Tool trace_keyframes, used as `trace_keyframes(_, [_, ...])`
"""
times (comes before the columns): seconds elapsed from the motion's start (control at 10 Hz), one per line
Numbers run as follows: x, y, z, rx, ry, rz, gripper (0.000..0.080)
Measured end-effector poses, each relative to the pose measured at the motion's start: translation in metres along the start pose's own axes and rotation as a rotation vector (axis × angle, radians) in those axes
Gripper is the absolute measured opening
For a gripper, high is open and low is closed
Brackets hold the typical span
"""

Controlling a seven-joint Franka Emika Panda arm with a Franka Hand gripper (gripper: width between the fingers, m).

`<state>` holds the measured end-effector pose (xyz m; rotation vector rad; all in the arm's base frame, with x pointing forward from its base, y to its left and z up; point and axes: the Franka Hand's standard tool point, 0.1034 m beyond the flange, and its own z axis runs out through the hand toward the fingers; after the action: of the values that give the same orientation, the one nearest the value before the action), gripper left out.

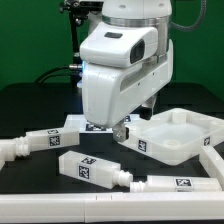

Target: Assemble desk

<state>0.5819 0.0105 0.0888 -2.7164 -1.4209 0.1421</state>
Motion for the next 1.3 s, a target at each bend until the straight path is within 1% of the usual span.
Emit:
trace_keyframes(0.1, [0.000, -0.001, 0.001, 0.016, 0.002, -0.001, 0.0650])
trace_keyframes(0.3, [0.001, -0.001, 0.001, 0.015, 0.003, -0.001, 0.0650])
trace_keyframes(0.4, [-0.002, 0.001, 0.004, 0.010, 0.006, -0.014, 0.0650])
trace_keyframes(0.5, [-0.014, 0.007, 0.014, -0.004, 0.015, -0.041, 0.0650])
trace_keyframes(0.7, [-0.040, 0.018, 0.035, -0.006, 0.017, -0.080, 0.0650])
trace_keyframes(0.8, [-0.049, 0.024, 0.046, -0.017, 0.026, -0.088, 0.0650])
trace_keyframes(0.9, [-0.056, 0.027, 0.056, -0.020, 0.031, -0.096, 0.0650])
trace_keyframes(1.0, [-0.063, 0.031, 0.067, -0.016, 0.033, -0.102, 0.0650])
trace_keyframes(1.1, [-0.069, 0.034, 0.075, -0.007, 0.034, -0.098, 0.0650])
trace_keyframes(1.2, [-0.070, 0.037, 0.077, -0.020, 0.041, -0.099, 0.0650])
trace_keyframes(1.3, [-0.069, 0.037, 0.077, -0.019, 0.040, -0.100, 0.0650])
